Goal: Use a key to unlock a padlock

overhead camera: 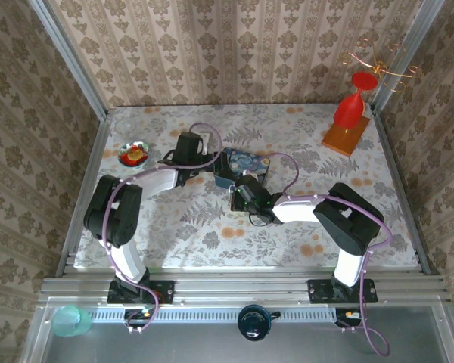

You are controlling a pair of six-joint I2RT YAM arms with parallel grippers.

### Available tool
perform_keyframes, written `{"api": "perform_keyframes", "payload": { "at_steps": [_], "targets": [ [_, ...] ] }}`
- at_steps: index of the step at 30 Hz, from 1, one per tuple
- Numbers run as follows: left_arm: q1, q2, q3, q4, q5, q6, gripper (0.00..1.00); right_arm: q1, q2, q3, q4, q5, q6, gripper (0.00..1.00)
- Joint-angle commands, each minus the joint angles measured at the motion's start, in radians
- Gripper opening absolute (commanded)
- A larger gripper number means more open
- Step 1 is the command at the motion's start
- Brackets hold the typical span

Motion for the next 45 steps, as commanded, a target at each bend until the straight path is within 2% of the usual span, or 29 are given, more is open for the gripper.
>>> {"api": "perform_keyframes", "payload": {
  "at_steps": [1,4,8,10,15,21,25,29,34,45],
  "targets": [
    [-0.008,0.053,0.043,-0.032,0.061,0.039,0.7,-0.027,-0.024,-0.019,-0.051,0.034,-0.004,0.0],
    [-0.012,0.106,0.07,-0.054,0.118,0.048,0.63,-0.042,-0.032,-0.025,-0.054,0.022,-0.003,0.0],
    [-0.012,0.13,0.035,-0.043,0.117,0.016,0.61,-0.058,-0.054,-0.049,-0.052,0.035,-0.003,0.0],
    [-0.013,0.118,0.0,-0.044,0.081,0.0,0.6,-0.07,-0.063,-0.057,-0.061,0.037,-0.005,0.0],
    [-0.061,0.072,-0.084,-0.103,-0.121,-0.05,0.61,-0.108,-0.092,-0.085,-0.093,0.055,0.004,0.0],
    [-0.137,0.022,-0.21,-0.043,-0.214,-0.153,0.61,-0.163,-0.12,-0.108,-0.076,0.02,0.036,0.0],
    [-0.171,0.016,-0.263,0.026,-0.192,-0.211,0.61,-0.185,-0.112,-0.091,-0.067,-0.02,0.062,0.0],
    [-0.202,0.01,-0.271,0.015,-0.219,-0.23,0.61,-0.211,-0.095,-0.085,-0.026,-0.064,0.109,0.0],
    [-0.201,0.007,-0.297,0.035,-0.257,-0.231,0.61,-0.245,-0.069,-0.072,0.012,-0.138,0.164,0.0],
    [-0.197,-0.008,-0.324,0.063,-0.275,-0.258,0.61,-0.296,-0.069,-0.094,0.065,-0.163,0.301,0.0]
  ]
}}
